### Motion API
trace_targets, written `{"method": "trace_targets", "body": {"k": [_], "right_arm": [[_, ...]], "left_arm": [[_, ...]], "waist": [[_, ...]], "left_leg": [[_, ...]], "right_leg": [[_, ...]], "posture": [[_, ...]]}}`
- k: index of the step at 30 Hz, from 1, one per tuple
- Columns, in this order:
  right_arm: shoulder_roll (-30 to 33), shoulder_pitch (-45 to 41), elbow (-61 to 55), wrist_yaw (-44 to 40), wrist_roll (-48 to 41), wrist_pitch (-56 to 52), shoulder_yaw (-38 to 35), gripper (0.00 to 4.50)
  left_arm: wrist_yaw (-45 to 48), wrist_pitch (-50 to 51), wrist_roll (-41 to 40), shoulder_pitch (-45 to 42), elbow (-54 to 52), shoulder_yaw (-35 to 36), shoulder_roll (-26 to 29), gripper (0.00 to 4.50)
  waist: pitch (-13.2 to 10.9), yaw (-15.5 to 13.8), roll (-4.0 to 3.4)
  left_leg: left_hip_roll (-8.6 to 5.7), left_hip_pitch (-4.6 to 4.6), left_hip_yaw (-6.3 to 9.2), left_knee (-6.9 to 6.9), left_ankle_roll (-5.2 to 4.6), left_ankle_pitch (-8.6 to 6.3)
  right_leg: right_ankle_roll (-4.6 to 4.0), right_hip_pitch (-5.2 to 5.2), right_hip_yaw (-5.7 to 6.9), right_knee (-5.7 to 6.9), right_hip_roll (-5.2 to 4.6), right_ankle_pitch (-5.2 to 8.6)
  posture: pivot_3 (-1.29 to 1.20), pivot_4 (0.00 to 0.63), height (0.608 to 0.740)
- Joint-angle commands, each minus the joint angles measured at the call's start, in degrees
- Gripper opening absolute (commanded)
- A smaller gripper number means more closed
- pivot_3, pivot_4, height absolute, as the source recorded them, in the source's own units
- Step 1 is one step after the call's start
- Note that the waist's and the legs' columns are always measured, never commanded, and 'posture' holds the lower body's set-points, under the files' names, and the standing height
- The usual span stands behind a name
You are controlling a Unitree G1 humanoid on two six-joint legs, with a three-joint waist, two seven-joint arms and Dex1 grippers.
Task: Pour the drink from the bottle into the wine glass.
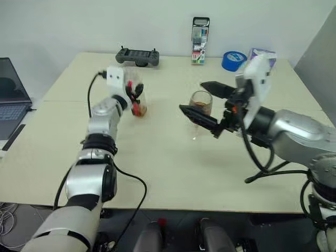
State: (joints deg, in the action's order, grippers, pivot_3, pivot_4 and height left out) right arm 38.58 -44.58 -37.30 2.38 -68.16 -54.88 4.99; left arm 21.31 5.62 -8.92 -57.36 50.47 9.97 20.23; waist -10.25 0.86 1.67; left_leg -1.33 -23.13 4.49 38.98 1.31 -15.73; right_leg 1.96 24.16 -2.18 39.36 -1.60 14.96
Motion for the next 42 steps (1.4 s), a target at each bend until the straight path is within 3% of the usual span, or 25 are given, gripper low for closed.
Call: {"method": "trace_targets", "body": {"k": [1,5,13,20,26,30,35,37,42], "right_arm": [[-1.59,-2.11,1.79,-0.58,3.00,-1.85,1.28,4.50],[-2.06,-1.25,2.32,-2.66,4.80,-2.67,0.57,4.50],[-1.85,-0.01,2.23,-6.06,6.89,-3.67,-1.29,4.50],[-2.17,0.85,2.00,-7.68,8.17,-3.96,-2.36,4.50],[-0.94,3.74,1.94,-10.07,8.93,-3.87,-5.04,4.50],[2.95,7.31,2.49,-13.74,9.49,-3.21,-9.47,4.50],[8.95,13.32,4.52,-20.45,5.03,-1.92,-22.39,4.50],[10.62,17.11,6.49,-24.55,4.31,-1.02,-27.36,4.50],[14.09,21.81,7.85,-31.65,7.04,0.35,-27.56,4.50]], "left_arm": [[-2.25,0.77,-1.07,1.41,-6.49,1.20,-0.50,1.92],[-5.32,1.99,0.29,5.39,-10.88,1.11,-0.16,1.92],[-6.15,5.93,1.52,11.33,-19.93,-0.11,0.62,4.42],[-6.37,11.00,0.16,16.36,-28.17,0.65,1.08,4.48],[-0.07,14.70,-8.18,23.79,-37.51,3.00,-0.65,4.48],[5.15,18.59,-11.80,27.84,-43.60,2.59,1.85,4.48],[15.18,23.56,-17.84,30.10,-51.12,3.81,9.72,4.48],[22.25,27.57,-22.32,27.66,-53.08,4.72,16.00,4.48],[38.02,32.67,-27.99,22.63,-51.50,3.45,28.15,4.48]], "waist": [[0.02,-0.27,0.03],[0.03,-0.30,0.04],[0.03,-0.22,0.03],[0.03,-0.22,0.04],[0.03,-0.27,0.03],[0.03,-0.41,0.03],[0.03,-0.41,0.03],[0.03,-0.38,0.04],[0.00,-0.15,-0.08]], "left_leg": [[-0.03,0.02,-0.03,0.00,0.00,0.00],[-0.03,0.07,-0.12,-0.04,0.00,0.00],[0.02,0.15,-0.13,-0.08,-0.01,0.00],[0.02,0.15,-0.14,-0.08,-0.01,0.00],[0.04,0.15,-0.11,-0.10,-0.01,-0.01],[0.03,0.15,-0.12,-0.10,-0.01,-0.01],[0.04,0.17,-0.13,-0.15,-0.01,-0.01],[0.05,0.20,-0.12,-0.16,-0.02,-0.01],[0.11,0.42,-0.14,-0.22,-0.04,-0.02]], "right_leg": [[0.00,-0.02,0.00,0.00,-0.07,0.00],[0.00,0.01,-0.02,0.03,-0.11,0.00],[0.00,0.00,-0.01,0.09,-0.13,0.00],[0.00,-0.01,-0.03,0.07,-0.14,0.00],[0.00,-0.03,-0.01,0.04,-0.16,0.00],[-0.01,-0.07,0.01,-0.01,-0.17,0.00],[-0.01,-0.10,0.00,-0.07,-0.10,0.00],[-0.01,-0.13,0.01,-0.07,-0.05,0.00],[-0.02,-0.45,0.04,-0.31,0.23,0.00]], "posture": [[0.00,0.150,0.740],[0.00,0.150,0.740],[0.00,0.150,0.740],[0.00,0.150,0.740],[0.00,0.150,0.740],[0.00,0.150,0.740],[0.00,0.150,0.740],[0.00,0.150,0.740],[0.00,0.150,0.740]]}}
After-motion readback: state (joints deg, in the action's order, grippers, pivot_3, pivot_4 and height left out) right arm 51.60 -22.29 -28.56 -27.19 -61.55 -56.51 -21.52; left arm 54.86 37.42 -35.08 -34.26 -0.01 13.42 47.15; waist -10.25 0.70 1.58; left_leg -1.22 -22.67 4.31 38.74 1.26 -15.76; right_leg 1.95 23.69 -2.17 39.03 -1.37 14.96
